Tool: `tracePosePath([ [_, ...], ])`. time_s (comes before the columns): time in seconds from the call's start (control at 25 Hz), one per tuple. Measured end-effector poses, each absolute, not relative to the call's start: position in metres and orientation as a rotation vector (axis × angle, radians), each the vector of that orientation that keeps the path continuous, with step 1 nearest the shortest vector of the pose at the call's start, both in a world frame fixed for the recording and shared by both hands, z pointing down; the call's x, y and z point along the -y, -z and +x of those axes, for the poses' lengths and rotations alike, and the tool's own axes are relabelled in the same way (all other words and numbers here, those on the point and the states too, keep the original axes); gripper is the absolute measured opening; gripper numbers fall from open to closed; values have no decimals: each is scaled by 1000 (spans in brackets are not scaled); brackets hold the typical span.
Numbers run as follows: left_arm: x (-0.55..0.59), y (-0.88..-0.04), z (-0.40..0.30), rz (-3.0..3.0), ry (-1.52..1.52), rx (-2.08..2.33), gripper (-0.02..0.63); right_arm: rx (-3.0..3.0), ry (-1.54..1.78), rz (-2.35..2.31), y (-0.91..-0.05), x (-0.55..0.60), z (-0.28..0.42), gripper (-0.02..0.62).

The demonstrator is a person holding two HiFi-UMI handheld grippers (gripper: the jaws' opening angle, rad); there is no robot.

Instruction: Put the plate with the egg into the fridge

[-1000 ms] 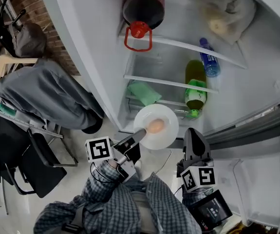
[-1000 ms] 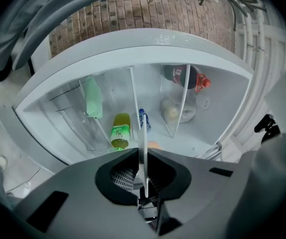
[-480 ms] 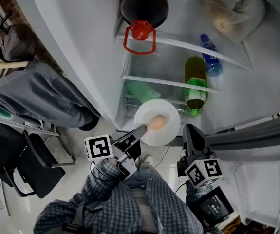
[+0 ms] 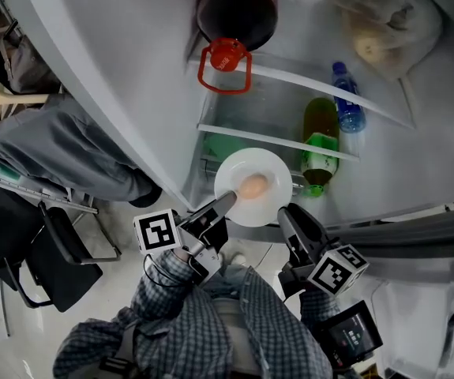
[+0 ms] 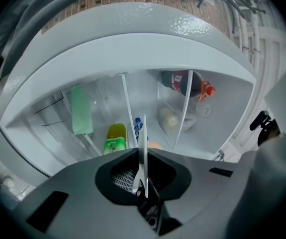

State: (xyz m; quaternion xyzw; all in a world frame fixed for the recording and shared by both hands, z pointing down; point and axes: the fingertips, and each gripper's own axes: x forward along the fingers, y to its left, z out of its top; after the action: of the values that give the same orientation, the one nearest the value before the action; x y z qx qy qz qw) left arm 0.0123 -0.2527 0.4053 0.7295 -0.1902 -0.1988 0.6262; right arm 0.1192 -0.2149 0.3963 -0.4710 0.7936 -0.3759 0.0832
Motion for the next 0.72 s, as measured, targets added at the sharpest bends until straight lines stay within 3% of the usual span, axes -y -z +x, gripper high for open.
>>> tracePosePath([
  [0.72,275,-395,41,1635,554,464,34,-2249,1337,-1043,-393,230,95,107],
])
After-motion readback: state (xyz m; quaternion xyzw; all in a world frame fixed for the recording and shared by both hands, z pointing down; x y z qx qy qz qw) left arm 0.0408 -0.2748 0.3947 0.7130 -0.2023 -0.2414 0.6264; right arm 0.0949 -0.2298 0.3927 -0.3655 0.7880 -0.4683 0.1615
